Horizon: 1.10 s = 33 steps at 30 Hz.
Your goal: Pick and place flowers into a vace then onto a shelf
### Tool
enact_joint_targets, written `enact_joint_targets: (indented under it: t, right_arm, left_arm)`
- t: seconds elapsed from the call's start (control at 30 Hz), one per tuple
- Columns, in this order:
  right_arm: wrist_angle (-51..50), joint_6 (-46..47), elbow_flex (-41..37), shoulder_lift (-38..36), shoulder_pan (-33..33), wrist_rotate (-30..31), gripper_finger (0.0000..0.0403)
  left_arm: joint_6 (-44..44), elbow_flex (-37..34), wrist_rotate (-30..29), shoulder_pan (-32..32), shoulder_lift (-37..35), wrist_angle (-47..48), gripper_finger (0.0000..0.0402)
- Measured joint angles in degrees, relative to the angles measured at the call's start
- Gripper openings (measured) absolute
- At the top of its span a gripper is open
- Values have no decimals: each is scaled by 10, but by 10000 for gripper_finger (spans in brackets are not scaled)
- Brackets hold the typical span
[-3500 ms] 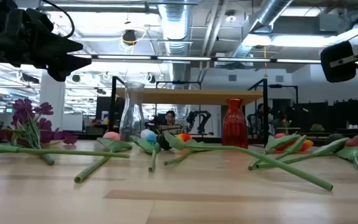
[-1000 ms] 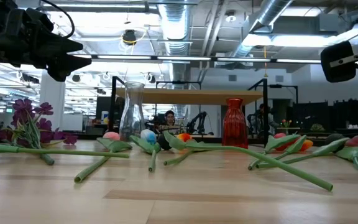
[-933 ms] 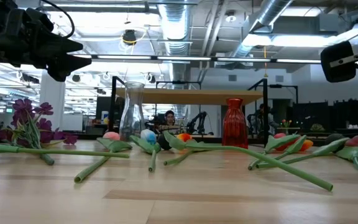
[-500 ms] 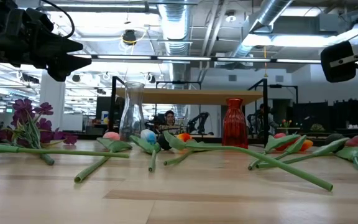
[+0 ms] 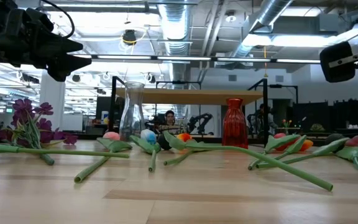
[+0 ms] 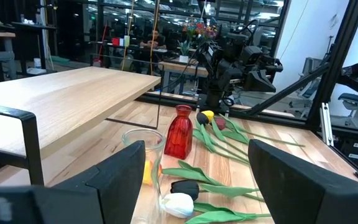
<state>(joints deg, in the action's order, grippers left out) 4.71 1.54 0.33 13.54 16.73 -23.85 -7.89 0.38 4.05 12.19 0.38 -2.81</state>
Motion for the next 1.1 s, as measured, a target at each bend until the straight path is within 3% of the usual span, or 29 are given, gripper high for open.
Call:
enact_joint_targets:
  t: [0.23, 0.57, 0.9, 1.1]
  right_arm:
    - [4, 0, 0, 0, 0, 62, 0]
    - [17, 15, 0, 0, 0, 62, 0]
    - [182, -21, 0, 0, 1, 64, 0]
    - [270, -89, 0, 0, -8, 64, 0]
  left_arm:
    - [0, 0, 0, 0, 0, 0, 276]
    - [2, 0, 0, 0, 0, 0, 276]
    - [0, 0, 0, 0, 0, 0, 276]
    - [0, 0, 0, 0, 0, 0, 276]
